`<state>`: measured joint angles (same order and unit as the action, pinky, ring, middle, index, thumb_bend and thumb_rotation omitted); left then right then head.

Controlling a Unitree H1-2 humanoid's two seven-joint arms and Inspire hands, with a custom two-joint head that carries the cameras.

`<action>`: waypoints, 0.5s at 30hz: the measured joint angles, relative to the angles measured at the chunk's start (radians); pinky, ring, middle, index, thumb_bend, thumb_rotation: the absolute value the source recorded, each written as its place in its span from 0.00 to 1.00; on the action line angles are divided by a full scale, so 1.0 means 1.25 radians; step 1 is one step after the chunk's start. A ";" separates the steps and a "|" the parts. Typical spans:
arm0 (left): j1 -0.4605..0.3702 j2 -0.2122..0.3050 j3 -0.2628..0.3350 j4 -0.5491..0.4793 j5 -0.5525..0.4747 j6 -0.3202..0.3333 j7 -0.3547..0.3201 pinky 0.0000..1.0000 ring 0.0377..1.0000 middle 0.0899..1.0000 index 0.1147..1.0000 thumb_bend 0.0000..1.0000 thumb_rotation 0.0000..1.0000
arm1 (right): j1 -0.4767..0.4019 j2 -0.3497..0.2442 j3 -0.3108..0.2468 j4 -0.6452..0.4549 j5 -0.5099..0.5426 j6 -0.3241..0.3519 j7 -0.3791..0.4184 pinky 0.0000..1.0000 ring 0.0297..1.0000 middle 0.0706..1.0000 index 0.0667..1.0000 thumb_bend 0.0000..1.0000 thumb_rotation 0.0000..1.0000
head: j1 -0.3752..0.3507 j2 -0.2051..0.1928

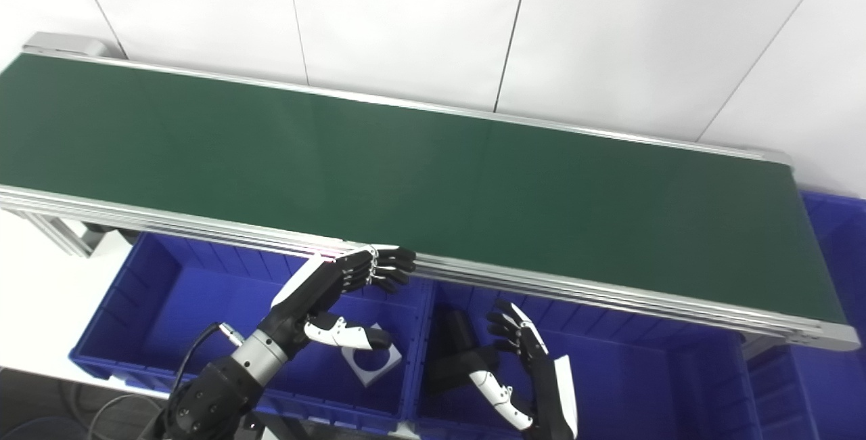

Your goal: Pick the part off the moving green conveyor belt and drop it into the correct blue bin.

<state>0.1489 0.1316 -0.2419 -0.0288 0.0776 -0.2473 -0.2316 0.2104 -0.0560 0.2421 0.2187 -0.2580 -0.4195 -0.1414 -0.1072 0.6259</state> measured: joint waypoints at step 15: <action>-0.018 -0.039 0.067 0.249 -0.078 -0.143 0.013 0.70 0.73 0.75 0.75 0.67 0.74 | -0.047 0.026 0.053 0.092 -0.015 -0.001 -0.088 0.70 0.75 0.77 0.84 0.68 0.68 | -0.131 -0.053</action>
<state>0.1258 0.0825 -0.1587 0.2820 -0.0198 -0.4258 -0.2152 0.1514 -0.0236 0.3080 0.3341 -0.2767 -0.4208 -0.2517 -0.2714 0.5599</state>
